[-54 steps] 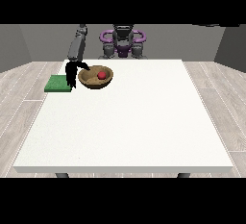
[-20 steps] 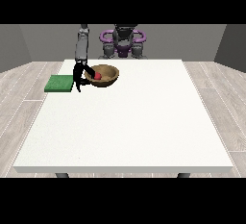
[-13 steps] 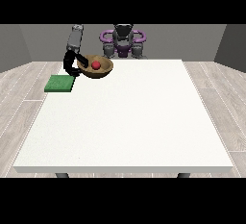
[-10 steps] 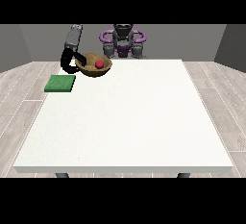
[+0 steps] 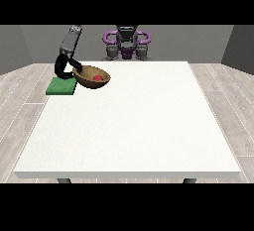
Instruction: Pick the cup and pour the ball into the bowl, then pick the bowl and place it on the pad
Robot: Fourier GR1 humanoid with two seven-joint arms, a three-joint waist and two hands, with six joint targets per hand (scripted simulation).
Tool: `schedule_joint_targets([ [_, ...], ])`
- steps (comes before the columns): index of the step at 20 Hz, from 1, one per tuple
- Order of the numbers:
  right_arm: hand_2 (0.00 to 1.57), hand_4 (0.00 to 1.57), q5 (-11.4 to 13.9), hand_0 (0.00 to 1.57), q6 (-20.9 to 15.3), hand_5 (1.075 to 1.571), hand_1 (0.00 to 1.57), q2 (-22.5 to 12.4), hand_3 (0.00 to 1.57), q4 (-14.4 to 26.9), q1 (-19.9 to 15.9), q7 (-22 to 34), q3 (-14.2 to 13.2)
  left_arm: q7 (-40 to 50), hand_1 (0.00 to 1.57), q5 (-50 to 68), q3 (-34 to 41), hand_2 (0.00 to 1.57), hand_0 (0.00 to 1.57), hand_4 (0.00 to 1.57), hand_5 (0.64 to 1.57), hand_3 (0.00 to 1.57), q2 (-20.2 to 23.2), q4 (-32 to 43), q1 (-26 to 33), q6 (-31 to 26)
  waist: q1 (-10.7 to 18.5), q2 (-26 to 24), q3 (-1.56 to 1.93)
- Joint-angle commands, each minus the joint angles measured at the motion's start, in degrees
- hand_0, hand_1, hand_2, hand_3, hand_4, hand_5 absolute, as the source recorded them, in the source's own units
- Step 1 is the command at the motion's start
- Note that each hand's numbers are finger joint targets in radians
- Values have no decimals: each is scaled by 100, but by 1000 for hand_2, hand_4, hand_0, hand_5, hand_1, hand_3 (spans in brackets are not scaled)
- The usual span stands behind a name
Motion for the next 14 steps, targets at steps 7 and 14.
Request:
schedule_joint_targets([
  [7,1571,1295,-464,1571,970,1536,1571,-1099,1230,1362,-132,-1215,-896,104,0,51,-18,0,0,0,1535,0,-24,-548,151,307,-61,143,8],
  [14,1571,1293,-557,1571,1170,1551,1571,-1453,779,2137,-637,-1601,-1155,321,0,186,62,0,0,202,1532,0,342,-743,-101,282,103,650,7],
])
